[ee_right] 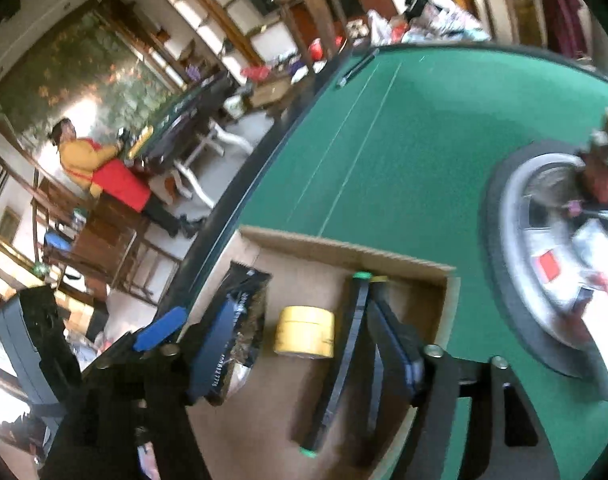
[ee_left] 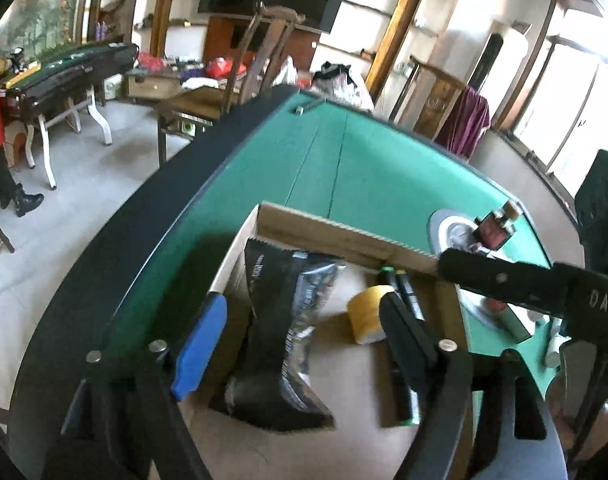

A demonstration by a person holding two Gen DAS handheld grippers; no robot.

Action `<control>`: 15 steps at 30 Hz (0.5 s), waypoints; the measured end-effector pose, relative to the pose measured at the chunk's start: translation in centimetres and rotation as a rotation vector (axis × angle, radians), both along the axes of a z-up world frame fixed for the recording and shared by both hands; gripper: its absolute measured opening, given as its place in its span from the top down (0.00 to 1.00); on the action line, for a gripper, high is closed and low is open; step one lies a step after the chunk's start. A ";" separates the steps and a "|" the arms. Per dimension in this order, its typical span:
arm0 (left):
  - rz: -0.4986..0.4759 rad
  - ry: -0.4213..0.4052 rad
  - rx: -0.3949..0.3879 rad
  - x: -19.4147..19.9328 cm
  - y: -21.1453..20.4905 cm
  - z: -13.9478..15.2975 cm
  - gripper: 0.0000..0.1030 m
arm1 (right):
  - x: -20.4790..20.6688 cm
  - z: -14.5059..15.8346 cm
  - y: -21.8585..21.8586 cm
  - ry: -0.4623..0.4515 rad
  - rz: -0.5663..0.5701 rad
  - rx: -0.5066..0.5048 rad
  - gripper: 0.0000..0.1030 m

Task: Organize objects
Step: 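Lower the bag and tape roll into the box and open both grippers, then withdraw both grippers from the box back over the table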

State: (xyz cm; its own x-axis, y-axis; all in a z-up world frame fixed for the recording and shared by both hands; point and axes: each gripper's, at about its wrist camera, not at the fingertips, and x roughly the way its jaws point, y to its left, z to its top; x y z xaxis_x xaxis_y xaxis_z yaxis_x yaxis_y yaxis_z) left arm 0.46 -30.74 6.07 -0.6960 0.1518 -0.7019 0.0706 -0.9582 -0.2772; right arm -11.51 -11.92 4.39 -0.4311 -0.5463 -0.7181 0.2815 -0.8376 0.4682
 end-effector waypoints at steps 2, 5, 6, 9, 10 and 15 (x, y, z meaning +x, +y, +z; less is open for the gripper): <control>-0.008 0.019 0.019 1.1 0.7 0.6 0.19 | 0.9 0.7 1.3 0.024 -0.028 -0.001 0.22; -0.036 0.027 0.039 2.4 2.3 1.3 0.17 | 3.0 1.6 4.2 0.070 -0.077 0.029 0.21; -0.049 0.024 0.042 2.8 3.0 1.5 0.16 | 3.4 1.8 5.0 0.080 -0.088 0.037 0.20; -0.076 0.005 0.061 3.7 4.9 1.9 0.15 | 5.3 1.9 7.4 0.103 -0.123 0.068 0.19; -0.086 0.000 0.074 4.0 5.5 2.0 0.15 | 5.8 1.9 7.7 0.109 -0.130 0.077 0.18; -0.145 -0.021 0.125 5.4 9.3 2.3 0.14 | 8.8 1.8 12.4 0.157 -0.205 0.143 0.17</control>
State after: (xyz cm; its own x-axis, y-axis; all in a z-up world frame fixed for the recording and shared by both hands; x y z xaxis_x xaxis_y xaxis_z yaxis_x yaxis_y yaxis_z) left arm 5.87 -21.45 8.38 -0.6459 0.3363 -0.6854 -0.0591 -0.9171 -0.3943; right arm -2.72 0.52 6.22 -0.6343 -0.3342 -0.6971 0.1590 -0.9389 0.3054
